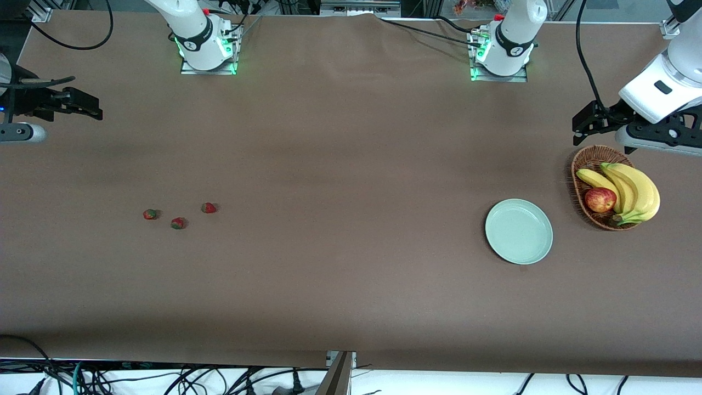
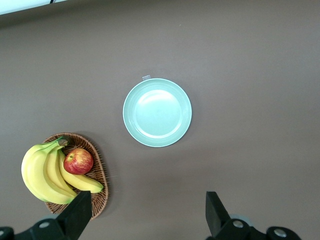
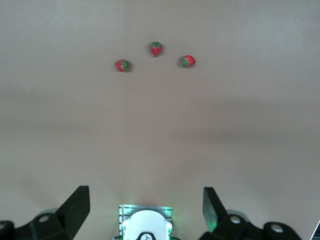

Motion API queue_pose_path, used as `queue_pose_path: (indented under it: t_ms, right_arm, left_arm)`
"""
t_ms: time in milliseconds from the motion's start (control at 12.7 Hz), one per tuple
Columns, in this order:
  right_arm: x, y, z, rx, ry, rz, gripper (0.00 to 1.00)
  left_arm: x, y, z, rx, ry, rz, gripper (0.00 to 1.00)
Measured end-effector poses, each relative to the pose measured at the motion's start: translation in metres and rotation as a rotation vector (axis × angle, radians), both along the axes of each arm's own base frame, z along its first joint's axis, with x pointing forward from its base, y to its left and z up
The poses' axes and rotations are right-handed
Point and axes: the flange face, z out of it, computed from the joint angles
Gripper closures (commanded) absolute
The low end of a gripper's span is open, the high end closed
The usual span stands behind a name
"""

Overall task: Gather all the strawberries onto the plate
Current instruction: 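Reach the right gripper toward the three strawberries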

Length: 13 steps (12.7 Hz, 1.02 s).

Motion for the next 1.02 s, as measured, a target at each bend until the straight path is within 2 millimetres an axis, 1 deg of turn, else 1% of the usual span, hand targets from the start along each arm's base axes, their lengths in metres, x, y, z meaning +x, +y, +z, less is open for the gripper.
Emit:
queue_pose_path:
  t_ms: [392,549,785,1020]
  right_arm:
    - [0.000,0.002,0.000,0.009,0.000,0.000,0.00]
    - [0.002,0.003,-0.004,0.019,0.007,0.000,0.00]
    - [0.010,0.004,-0.019,0.020,0.030,-0.001,0.00]
    - [0.025,0.007,-0.039,0.017,0.022,0.003,0.00]
  left_arm:
    - [0.000,0.000,0.000,0.000,0.000,0.000,0.00]
    - [0.000,0.000,0.000,0.000,0.000,0.000,0.00]
    - [0.000,0.000,0.000,0.000,0.000,0.000,0.00]
    - [0.000,0.000,0.000,0.000,0.000,0.000,0.00]
